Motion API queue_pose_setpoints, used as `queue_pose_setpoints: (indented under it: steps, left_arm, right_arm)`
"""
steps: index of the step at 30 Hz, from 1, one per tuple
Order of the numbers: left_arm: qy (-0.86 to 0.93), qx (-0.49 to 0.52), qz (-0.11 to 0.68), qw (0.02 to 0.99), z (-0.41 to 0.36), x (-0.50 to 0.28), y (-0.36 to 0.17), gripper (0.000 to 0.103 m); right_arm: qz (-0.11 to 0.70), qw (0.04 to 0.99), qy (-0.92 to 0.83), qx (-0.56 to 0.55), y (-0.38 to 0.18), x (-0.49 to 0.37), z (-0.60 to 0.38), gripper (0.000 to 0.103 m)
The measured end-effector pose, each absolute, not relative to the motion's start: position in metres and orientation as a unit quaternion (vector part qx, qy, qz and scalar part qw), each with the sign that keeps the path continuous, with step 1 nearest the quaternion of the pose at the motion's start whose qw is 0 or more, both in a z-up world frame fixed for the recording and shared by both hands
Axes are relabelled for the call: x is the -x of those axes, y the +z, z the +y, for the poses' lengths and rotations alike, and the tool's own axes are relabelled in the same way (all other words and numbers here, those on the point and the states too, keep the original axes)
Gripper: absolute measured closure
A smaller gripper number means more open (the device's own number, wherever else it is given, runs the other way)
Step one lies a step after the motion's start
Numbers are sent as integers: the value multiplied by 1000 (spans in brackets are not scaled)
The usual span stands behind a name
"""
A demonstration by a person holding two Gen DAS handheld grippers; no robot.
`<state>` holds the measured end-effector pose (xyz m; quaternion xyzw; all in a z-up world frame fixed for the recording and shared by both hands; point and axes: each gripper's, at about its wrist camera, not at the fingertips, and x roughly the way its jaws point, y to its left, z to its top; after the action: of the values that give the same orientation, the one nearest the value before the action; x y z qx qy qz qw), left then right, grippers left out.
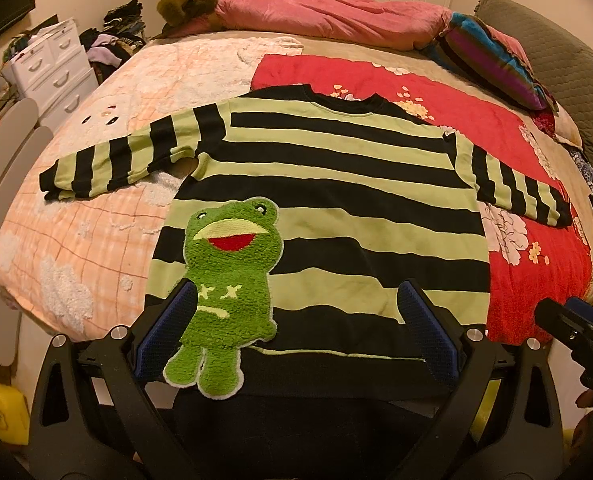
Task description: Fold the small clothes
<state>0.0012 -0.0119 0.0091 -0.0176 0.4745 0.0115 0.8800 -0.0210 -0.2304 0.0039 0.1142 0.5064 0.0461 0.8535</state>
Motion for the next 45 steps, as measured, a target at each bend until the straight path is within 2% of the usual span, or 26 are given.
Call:
queue_pose_setpoints:
  steps: [11,24,33,45]
  left_arm:
    - [12,11,478,878,-31,-18,7,9]
    - [22,9,477,879,-38,-60,6,9]
    - [29,20,477,878,-40,-104,0,9]
    - [35,18,487,873,-46,-158,-24,9]
  right_arm:
    - [456,884,44,-98,14,12,-239,4]
    - [438,890,15,-128,1,-25,-284,4]
    - [435,886,-57,-147,-22,-61,-356,4]
    - [409,874,-194,-179,-46,-107,-500,4]
